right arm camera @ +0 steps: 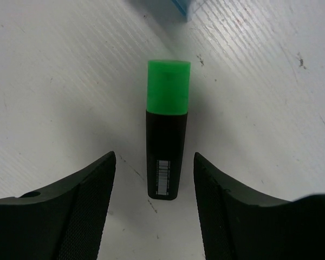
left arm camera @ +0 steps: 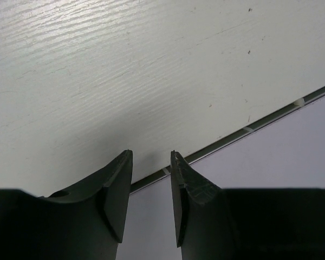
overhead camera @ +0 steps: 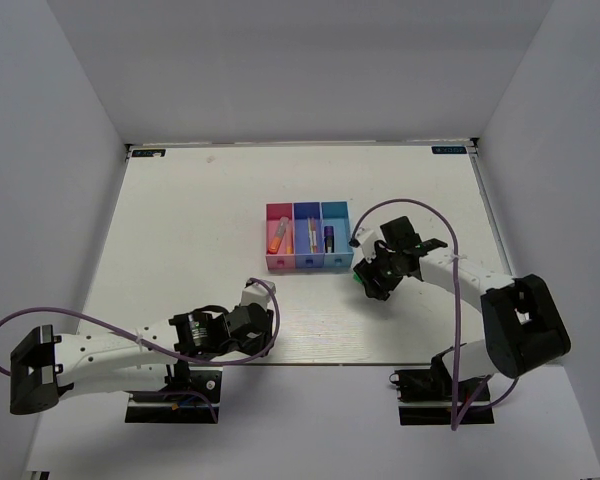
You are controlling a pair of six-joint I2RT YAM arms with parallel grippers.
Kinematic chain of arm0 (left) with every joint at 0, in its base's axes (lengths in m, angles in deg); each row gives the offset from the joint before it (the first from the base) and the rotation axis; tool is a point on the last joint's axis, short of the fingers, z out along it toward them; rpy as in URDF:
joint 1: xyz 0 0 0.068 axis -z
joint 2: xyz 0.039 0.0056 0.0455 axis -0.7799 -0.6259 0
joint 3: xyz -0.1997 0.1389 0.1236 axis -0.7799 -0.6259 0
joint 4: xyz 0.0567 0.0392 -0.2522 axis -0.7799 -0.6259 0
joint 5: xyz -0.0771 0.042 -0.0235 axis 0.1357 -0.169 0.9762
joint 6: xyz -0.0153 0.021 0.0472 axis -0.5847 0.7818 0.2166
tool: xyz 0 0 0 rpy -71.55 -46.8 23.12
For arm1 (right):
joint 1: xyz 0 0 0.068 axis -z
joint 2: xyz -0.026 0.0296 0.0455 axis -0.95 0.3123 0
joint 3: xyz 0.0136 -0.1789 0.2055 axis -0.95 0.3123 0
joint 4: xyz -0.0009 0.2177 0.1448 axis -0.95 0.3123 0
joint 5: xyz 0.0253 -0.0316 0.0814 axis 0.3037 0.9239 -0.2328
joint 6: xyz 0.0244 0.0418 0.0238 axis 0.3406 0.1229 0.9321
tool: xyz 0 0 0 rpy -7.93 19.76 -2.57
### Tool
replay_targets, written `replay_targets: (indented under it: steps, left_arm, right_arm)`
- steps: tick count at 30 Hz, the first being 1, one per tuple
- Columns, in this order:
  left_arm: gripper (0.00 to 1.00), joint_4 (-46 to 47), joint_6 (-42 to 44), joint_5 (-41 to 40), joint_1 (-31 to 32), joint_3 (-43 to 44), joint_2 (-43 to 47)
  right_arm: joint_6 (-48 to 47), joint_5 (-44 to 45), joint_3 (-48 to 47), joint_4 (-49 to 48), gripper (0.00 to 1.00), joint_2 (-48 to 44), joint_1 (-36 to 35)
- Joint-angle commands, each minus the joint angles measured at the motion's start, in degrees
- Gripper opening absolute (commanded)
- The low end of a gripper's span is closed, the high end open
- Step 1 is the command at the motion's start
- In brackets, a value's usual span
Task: Sort the stationery into containers
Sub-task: Pick up the pen from the center of the board.
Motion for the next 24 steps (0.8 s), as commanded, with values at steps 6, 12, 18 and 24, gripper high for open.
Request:
replay_targets:
  steps: [6, 12, 18, 24]
  left_arm:
    - [0.45, -0.29, -0.26, -1.17, 0.34, -0.19, 0.79]
    - [0.45, -2.22, -0.35, -2.23, 0.34, -0.28, 3.51]
    - [0.45, -3.89, 0.00, -2.76, 0.34, 0.24, 4.66]
    - [0.45, -5.21, 0.44, -3.29, 0.34, 1.12, 5.45]
  right_arm:
    - [-0.97, 3.56, -0.06, -4.74, 0.51, 4.15, -2.16]
    - [-0.97, 4.44, 1.26, -2.11, 0.12, 3.71, -1.90]
    - [-1.49, 4.54, 2.40, 0.70, 0.00, 0.56, -1.73]
    - [-1.85, -1.52, -1.36, 8.34, 0.00, -8.68, -1.73]
